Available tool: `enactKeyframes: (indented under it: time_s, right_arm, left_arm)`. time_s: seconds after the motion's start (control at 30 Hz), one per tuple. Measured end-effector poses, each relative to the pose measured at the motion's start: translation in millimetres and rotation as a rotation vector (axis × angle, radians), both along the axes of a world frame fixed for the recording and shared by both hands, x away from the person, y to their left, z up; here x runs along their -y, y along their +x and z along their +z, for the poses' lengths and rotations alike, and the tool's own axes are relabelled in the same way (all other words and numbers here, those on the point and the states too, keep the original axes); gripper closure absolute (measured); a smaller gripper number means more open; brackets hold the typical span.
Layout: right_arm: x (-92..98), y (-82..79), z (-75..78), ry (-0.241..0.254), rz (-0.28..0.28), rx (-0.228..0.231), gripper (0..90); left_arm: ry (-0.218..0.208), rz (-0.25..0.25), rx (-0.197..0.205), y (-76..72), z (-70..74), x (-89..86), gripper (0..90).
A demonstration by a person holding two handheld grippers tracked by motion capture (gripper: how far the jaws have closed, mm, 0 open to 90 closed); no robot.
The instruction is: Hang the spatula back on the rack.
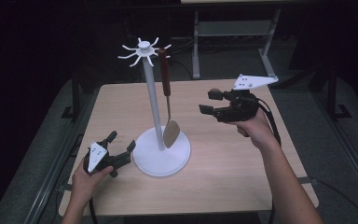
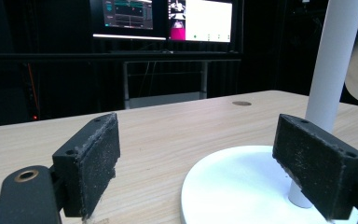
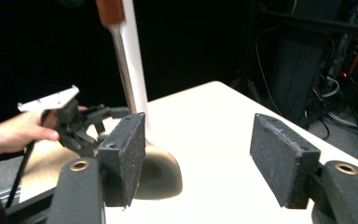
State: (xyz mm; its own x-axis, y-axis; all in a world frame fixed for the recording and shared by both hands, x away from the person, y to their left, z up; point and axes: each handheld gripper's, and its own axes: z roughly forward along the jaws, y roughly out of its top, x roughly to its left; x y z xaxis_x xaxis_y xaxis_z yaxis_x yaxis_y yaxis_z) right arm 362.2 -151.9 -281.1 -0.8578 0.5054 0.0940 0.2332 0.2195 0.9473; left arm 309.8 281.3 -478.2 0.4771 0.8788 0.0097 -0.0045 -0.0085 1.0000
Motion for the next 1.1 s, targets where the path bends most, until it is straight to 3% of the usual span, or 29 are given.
enactKeyframes:
  time_s: [0.63,1.1]
  right_arm:
    - [42.5,-6.1,-68.2,-0.033,-0.128,-0.096,29.7]
    - [64.3,-22.1,-105.8,-0.076,-0.206,-0.158,29.3]
  left_arm:
    - [-0.01,0.001,0.001,-0.2,-0.1,-0.4,14.1]
    - [-0.016,0.004,-0.002,-0.8,-0.2,-0.8,14.0]
